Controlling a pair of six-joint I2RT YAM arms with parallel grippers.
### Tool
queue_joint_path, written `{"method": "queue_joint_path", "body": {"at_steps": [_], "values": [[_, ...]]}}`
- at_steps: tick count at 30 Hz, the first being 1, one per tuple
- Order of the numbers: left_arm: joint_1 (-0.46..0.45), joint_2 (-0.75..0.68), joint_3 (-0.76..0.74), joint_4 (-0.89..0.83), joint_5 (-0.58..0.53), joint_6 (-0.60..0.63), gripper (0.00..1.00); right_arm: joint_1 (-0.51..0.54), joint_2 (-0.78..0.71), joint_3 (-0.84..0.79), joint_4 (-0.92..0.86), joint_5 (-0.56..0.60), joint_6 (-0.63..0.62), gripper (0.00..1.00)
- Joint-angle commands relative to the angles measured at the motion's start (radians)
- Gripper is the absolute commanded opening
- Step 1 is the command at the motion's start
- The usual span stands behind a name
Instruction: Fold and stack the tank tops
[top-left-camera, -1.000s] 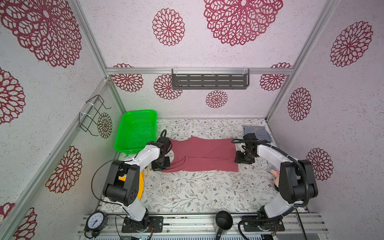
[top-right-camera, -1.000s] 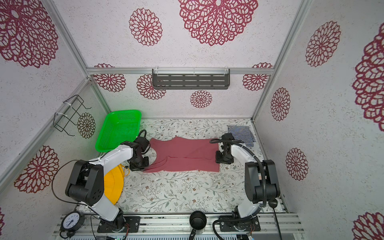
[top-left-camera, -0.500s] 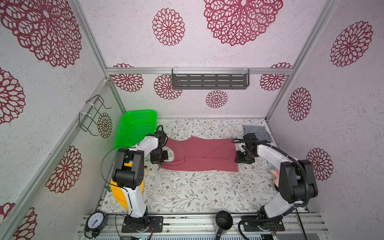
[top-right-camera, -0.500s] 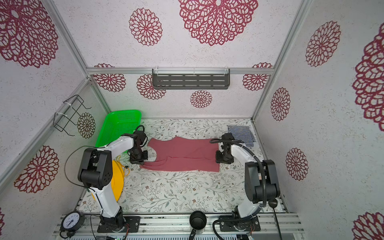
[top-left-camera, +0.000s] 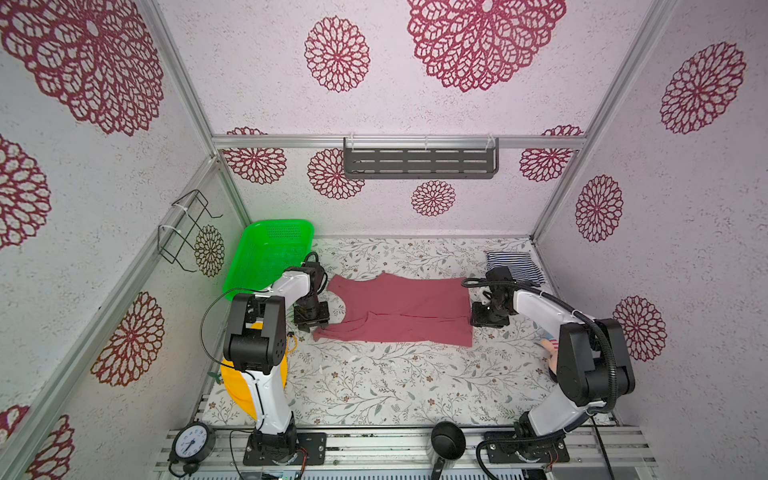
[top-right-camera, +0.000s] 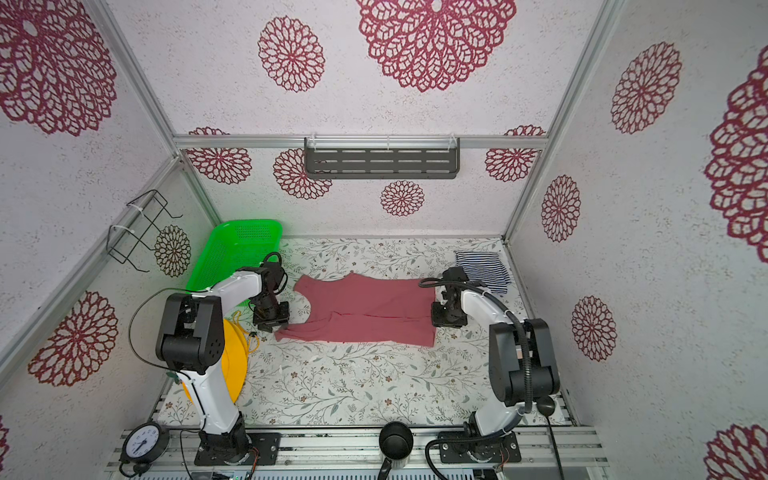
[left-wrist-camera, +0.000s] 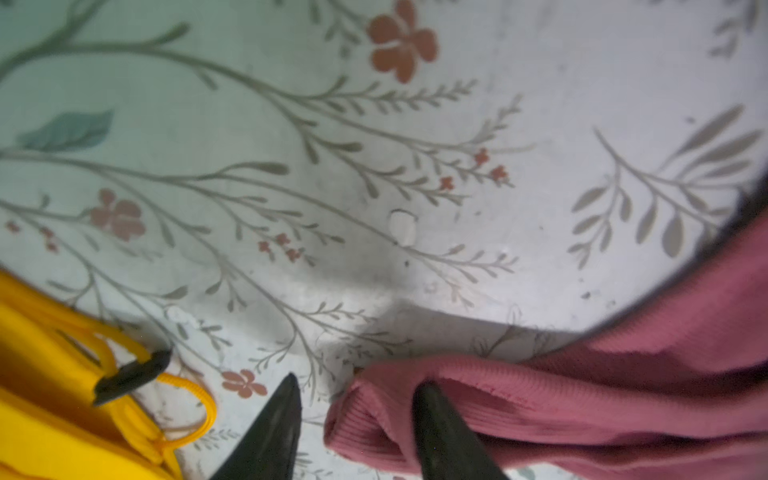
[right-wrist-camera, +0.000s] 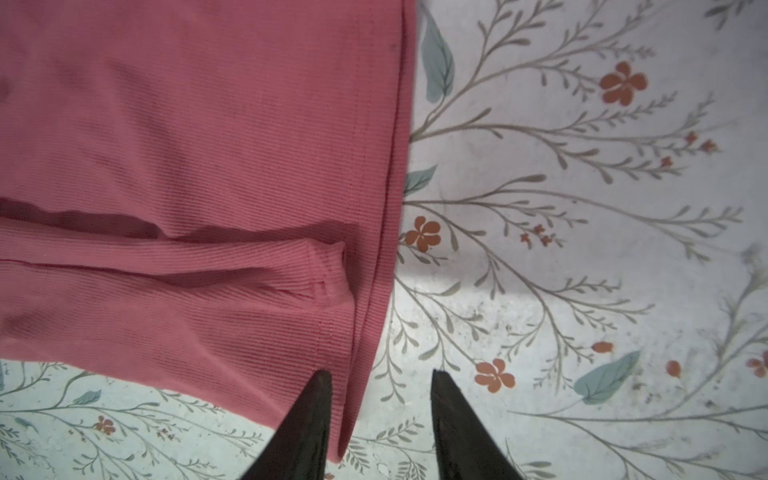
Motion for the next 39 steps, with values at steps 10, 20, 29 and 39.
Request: {"method": "queue_joint_path", "body": {"at_steps": [10,20,29,39], "values": [[-0.132,-0.142,0.205,-0.086,-0.033,-0.079,0.54,0.023,0.029,-0.015,0.095,-0.084,-0.014,0.41],[-0.165,-0.107,0.16,-0.092,-0.11,-0.113,0.54,0.026,0.109,0.023,0.113,-0.095,-0.027,0.33],[-0.146,-0.195,0.089,-0.017,-0.074,-0.108,0.62,0.028,0.112,0.032,0.118,-0.093,-0.019,0.13],[-0.063,-0.226,-0.149,0.227,0.071,-0.157,0.67,0.027,0.068,0.039,0.099,-0.072,-0.009,0.0]]}}
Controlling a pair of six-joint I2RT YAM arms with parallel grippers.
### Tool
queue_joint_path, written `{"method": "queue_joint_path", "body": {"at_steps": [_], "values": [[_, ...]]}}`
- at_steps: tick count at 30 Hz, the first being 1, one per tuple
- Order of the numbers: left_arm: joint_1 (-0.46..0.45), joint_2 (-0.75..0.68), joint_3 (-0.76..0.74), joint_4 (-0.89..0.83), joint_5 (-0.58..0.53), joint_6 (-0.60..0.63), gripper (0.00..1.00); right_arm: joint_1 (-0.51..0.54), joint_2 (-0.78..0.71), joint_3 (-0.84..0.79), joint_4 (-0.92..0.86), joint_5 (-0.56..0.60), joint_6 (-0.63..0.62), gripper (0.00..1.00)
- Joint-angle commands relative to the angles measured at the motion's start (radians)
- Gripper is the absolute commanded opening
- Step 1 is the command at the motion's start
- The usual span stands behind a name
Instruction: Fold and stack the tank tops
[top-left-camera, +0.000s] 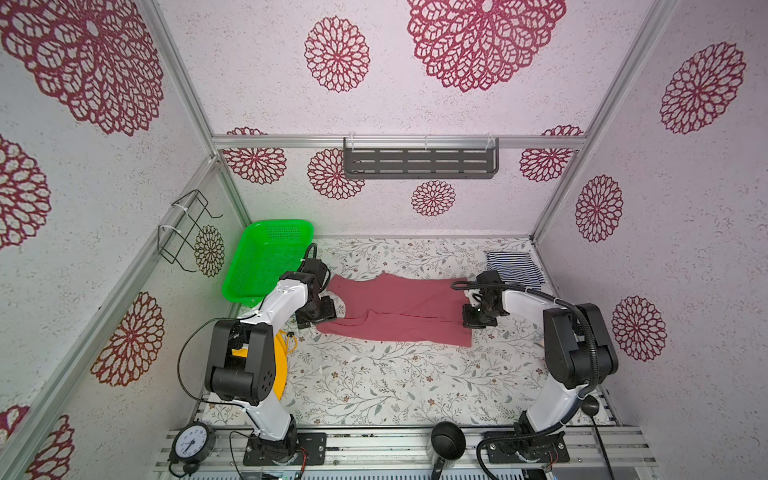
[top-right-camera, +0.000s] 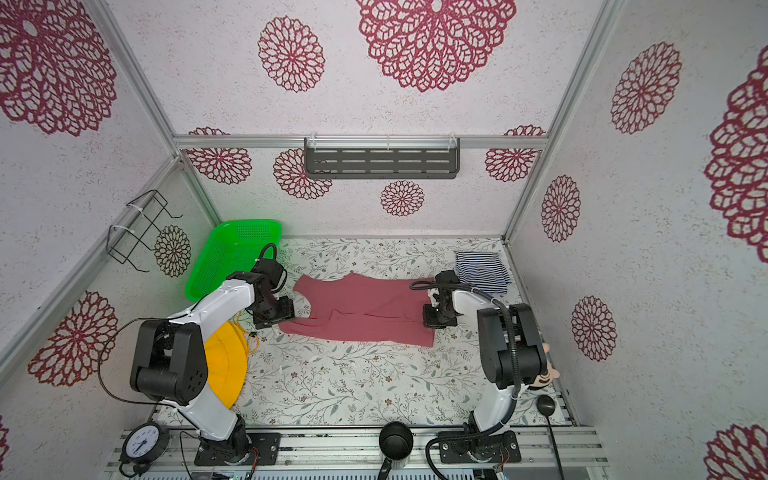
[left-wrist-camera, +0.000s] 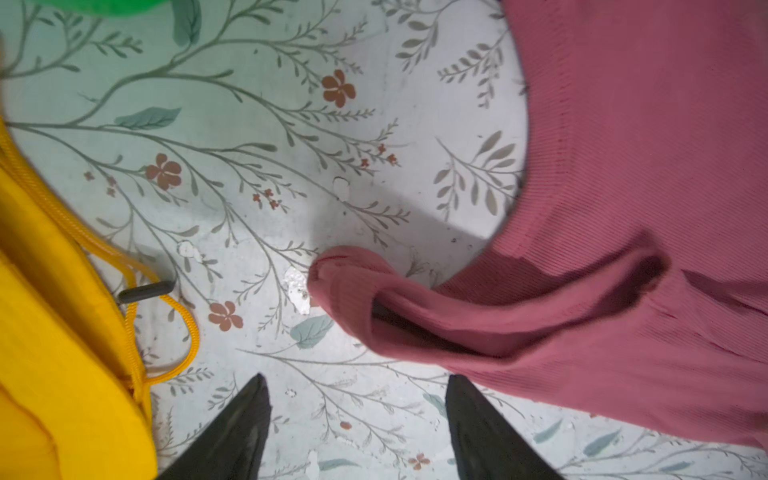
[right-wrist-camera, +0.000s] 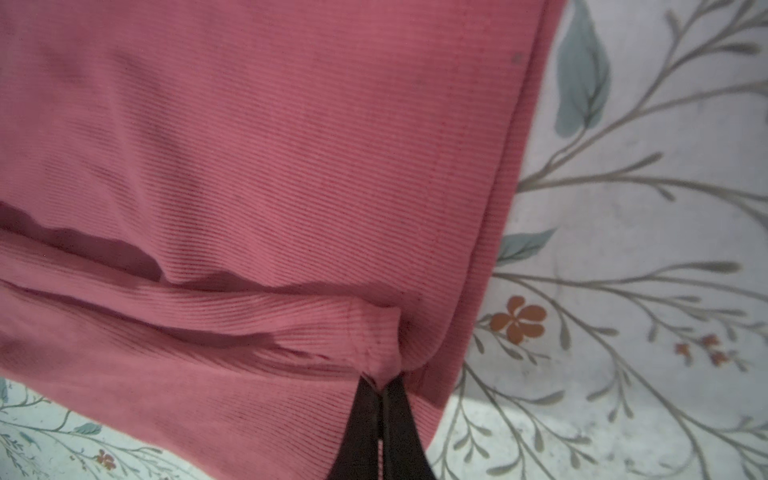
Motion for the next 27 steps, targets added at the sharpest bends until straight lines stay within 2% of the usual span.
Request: {"method": "queue_joint_path", "body": {"at_steps": [1,2,5,8,11,13,21,22,24,26,27], "values": [[0.003,0.018,-0.009,0.099,0.047,-0.014,0.64,0.005,-0.06,0.032,-0.025,0.017,0.006,0.0],[0.003,0.023,-0.01,0.098,0.043,-0.014,0.59,0.005,-0.066,0.036,-0.03,0.02,0.006,0.0],[0.012,0.025,-0.015,0.1,0.044,-0.014,0.33,0.005,-0.076,0.044,-0.039,0.029,0.003,0.0],[0.021,0.021,-0.016,0.096,0.049,-0.013,0.12,0.004,-0.078,0.058,-0.048,0.04,-0.002,0.0],[0.029,0.017,-0.023,0.095,0.059,-0.014,0.03,0.001,-0.066,0.077,-0.055,0.055,-0.01,0.0],[0.034,0.017,-0.028,0.093,0.061,-0.014,0.0,0.0,-0.048,0.091,-0.059,0.062,-0.016,0.0],[0.05,0.023,-0.056,0.094,0.073,-0.022,0.0,0.0,0.029,0.163,-0.079,0.08,-0.038,0.0],[0.051,0.026,-0.061,0.097,0.077,-0.025,0.0,0.001,0.038,0.168,-0.081,0.08,-0.04,0.02],[0.054,0.031,-0.071,0.102,0.079,-0.03,0.0,0.0,0.045,0.175,-0.084,0.079,-0.041,0.14],[0.059,0.037,-0.081,0.11,0.08,-0.034,0.11,0.0,0.043,0.178,-0.089,0.084,-0.043,0.25],[0.063,0.04,-0.084,0.114,0.082,-0.035,0.25,0.001,0.039,0.18,-0.094,0.086,-0.044,0.3]]}}
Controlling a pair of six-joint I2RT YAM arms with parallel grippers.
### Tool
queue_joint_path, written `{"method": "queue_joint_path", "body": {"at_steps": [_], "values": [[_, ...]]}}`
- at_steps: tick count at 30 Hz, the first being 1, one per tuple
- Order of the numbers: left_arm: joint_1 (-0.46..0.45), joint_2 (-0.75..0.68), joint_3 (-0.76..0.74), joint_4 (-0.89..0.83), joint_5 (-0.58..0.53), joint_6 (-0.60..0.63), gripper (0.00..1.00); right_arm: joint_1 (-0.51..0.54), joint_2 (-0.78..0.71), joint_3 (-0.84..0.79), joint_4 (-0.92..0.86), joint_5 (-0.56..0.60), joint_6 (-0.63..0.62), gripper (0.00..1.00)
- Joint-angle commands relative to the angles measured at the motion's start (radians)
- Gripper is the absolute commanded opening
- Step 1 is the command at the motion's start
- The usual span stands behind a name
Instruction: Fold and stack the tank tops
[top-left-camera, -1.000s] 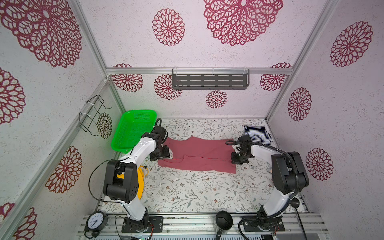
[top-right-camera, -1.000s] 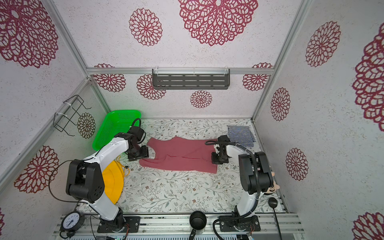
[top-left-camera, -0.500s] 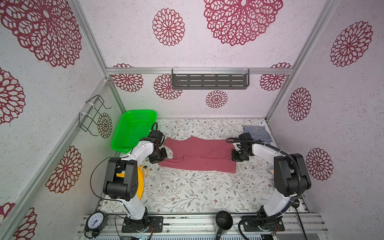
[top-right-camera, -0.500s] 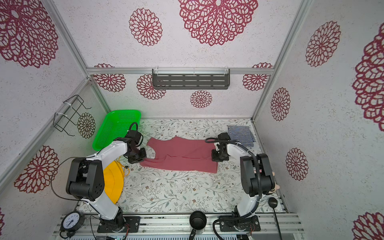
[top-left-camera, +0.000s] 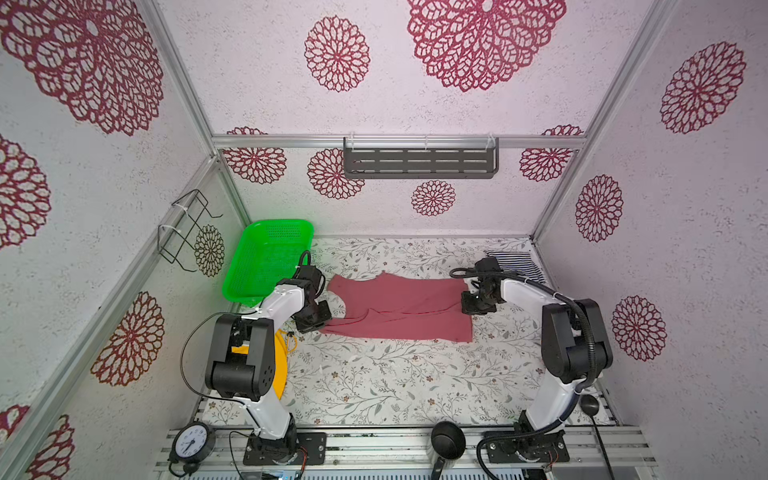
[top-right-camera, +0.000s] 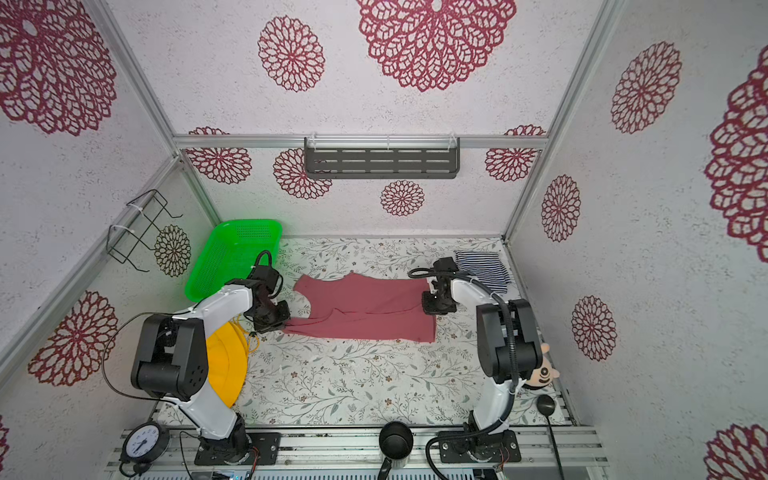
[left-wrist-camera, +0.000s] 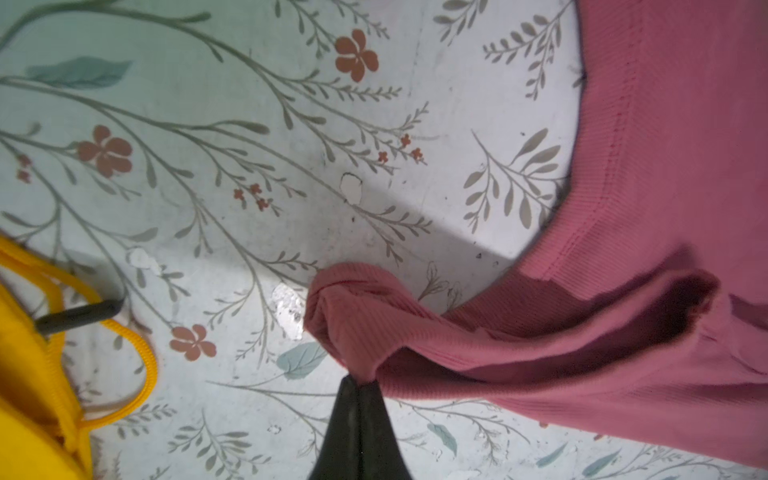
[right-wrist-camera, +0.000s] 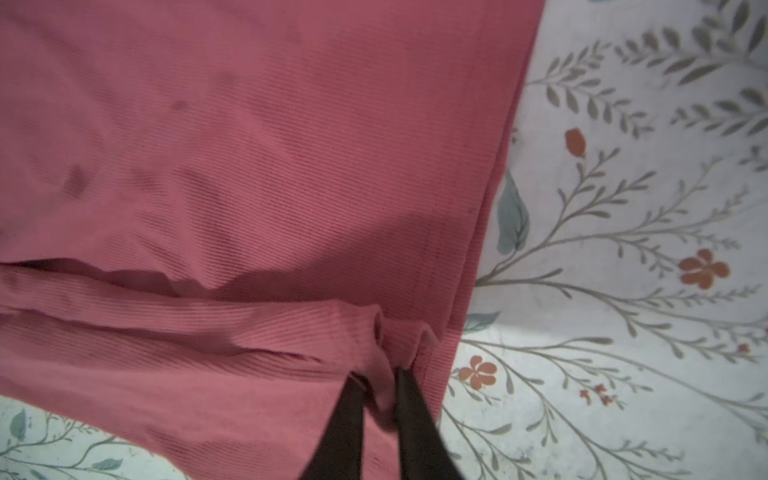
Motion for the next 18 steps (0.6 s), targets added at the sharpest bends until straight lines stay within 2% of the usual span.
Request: {"method": "queue_joint_path", "body": {"at_steps": [1,3,6,10,12,14,18], "values": [[0.018,0.02,-0.011,0.025,0.007,-0.012,0.4,-0.002,-0.017,0.031,-0.044,0.026,-0.016,0.34],[0.022,0.014,-0.006,0.027,-0.003,-0.013,0.54,-0.001,-0.034,0.032,-0.056,0.037,-0.017,0.4],[0.027,-0.01,0.019,0.013,-0.047,-0.011,0.68,-0.001,-0.072,0.025,-0.068,0.052,-0.017,0.43],[0.028,-0.041,0.061,0.001,-0.051,0.006,0.74,-0.002,-0.121,0.017,-0.074,0.058,-0.01,0.43],[0.028,-0.05,0.048,0.028,-0.009,0.006,0.75,0.0,-0.137,0.012,-0.064,0.044,-0.001,0.43],[0.027,-0.049,0.024,0.062,0.038,-0.008,0.7,0.002,-0.148,0.002,-0.049,0.032,0.01,0.43],[0.019,-0.026,-0.007,0.085,0.051,-0.016,0.61,0.001,-0.152,-0.011,-0.048,0.03,0.011,0.43]]}}
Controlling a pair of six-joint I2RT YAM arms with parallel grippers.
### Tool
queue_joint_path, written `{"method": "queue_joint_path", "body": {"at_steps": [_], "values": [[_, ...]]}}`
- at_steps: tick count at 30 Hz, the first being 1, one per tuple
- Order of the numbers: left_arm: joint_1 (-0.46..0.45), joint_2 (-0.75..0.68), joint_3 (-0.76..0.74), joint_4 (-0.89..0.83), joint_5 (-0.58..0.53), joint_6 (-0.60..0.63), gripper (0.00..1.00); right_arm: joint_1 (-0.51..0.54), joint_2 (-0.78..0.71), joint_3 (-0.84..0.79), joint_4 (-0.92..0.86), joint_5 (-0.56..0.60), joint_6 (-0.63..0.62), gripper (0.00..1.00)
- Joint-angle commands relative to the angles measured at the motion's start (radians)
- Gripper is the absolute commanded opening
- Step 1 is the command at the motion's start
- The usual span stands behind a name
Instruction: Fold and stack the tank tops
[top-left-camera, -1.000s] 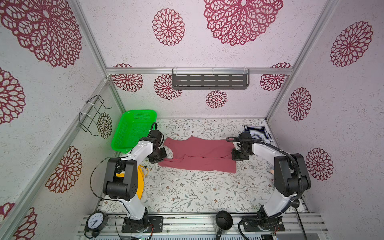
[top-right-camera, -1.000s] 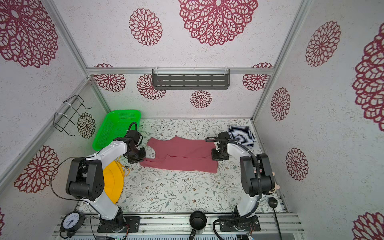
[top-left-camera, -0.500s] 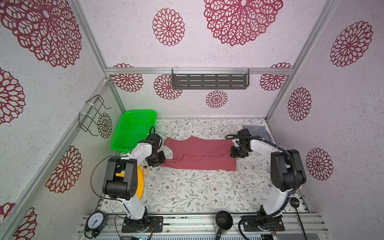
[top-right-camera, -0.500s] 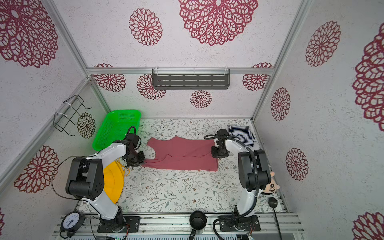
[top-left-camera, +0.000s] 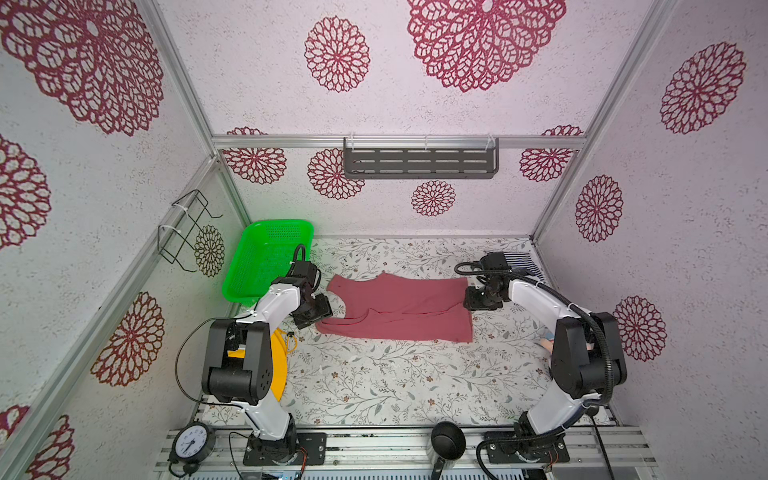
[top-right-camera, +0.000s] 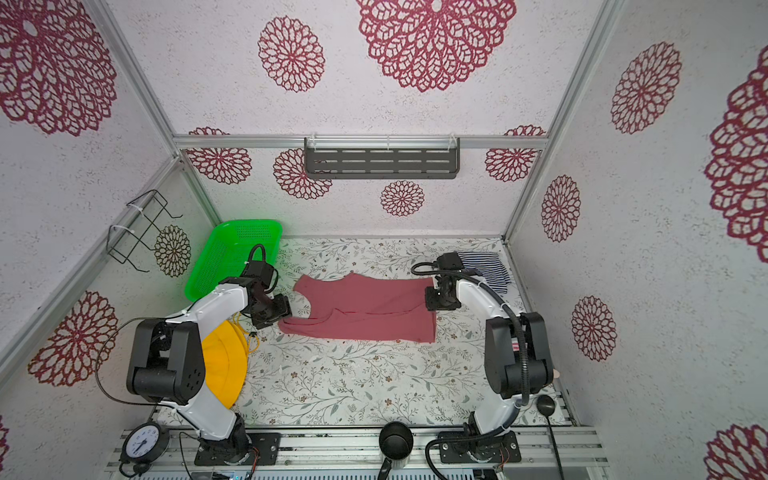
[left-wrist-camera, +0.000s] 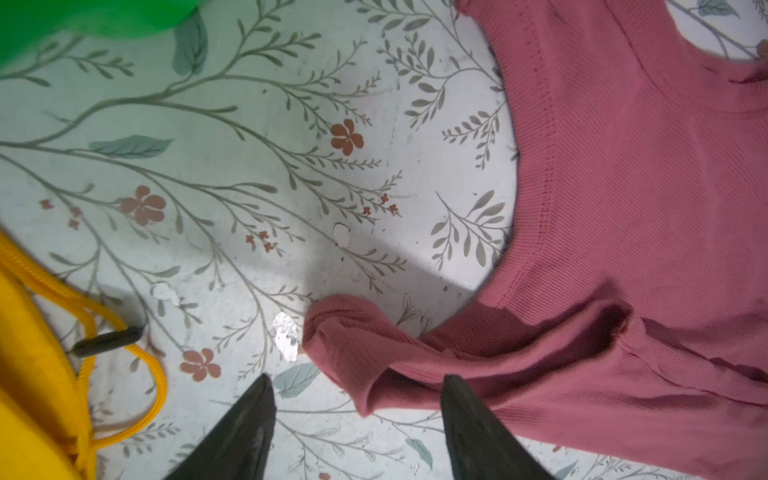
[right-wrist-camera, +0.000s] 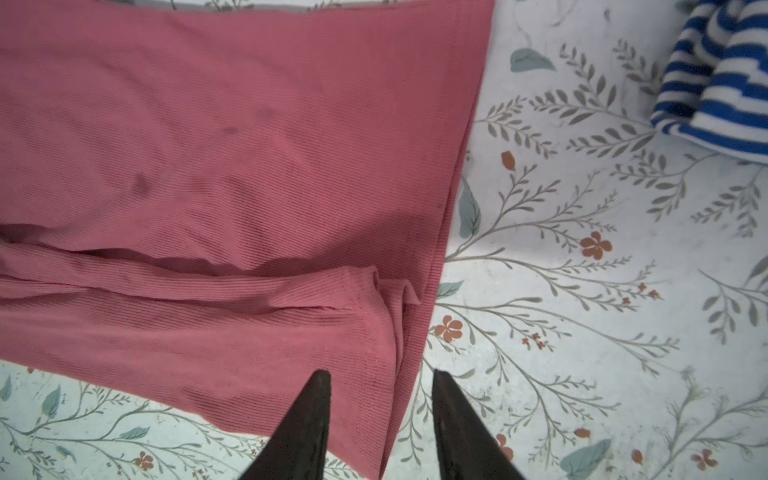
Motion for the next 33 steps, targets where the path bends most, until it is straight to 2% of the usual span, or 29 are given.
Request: {"method": "queue_joint_path", "body": {"at_steps": [1,3,5,7,9,10,12,17,27,28,30,33], "values": [[-0.004,0.009,-0.025,0.039,0.044,-0.007,0.59,0.002,-0.028,-0.016,-0.009,-0.001,0.008,0.43],[-0.011,0.023,-0.017,0.038,0.045,-0.007,0.54,0.002,-0.033,-0.022,-0.009,0.002,0.007,0.43],[-0.016,0.039,-0.01,0.037,0.045,-0.002,0.44,0.002,-0.037,-0.028,-0.005,0.001,0.009,0.43],[-0.015,0.049,0.0,0.015,0.045,-0.004,0.23,0.002,-0.04,-0.032,-0.001,-0.003,0.012,0.43],[-0.016,0.031,-0.002,-0.023,0.032,-0.013,0.07,0.002,-0.044,-0.037,0.001,-0.006,0.015,0.43],[-0.016,0.008,-0.013,-0.038,0.029,-0.023,0.03,0.002,-0.046,-0.039,0.003,-0.008,0.015,0.43],[-0.016,-0.041,-0.041,-0.071,0.031,-0.05,0.0,0.001,-0.046,-0.04,0.004,-0.01,0.014,0.43],[-0.013,-0.085,-0.075,-0.124,0.047,-0.086,0.0,0.002,-0.041,-0.038,0.008,-0.016,0.012,0.43],[0.025,0.135,0.144,-0.177,0.047,-0.028,0.02,0.002,-0.037,-0.052,0.009,-0.014,0.006,0.43],[0.028,0.15,0.165,-0.178,0.037,-0.023,0.04,0.003,-0.036,-0.054,0.012,-0.013,0.005,0.43],[0.036,0.191,0.204,-0.179,0.026,-0.008,0.17,0.003,-0.036,-0.059,0.021,-0.014,0.004,0.43],[0.047,0.24,0.241,-0.2,-0.004,0.009,0.27,0.002,-0.039,-0.061,0.038,-0.005,0.003,0.43]]}}
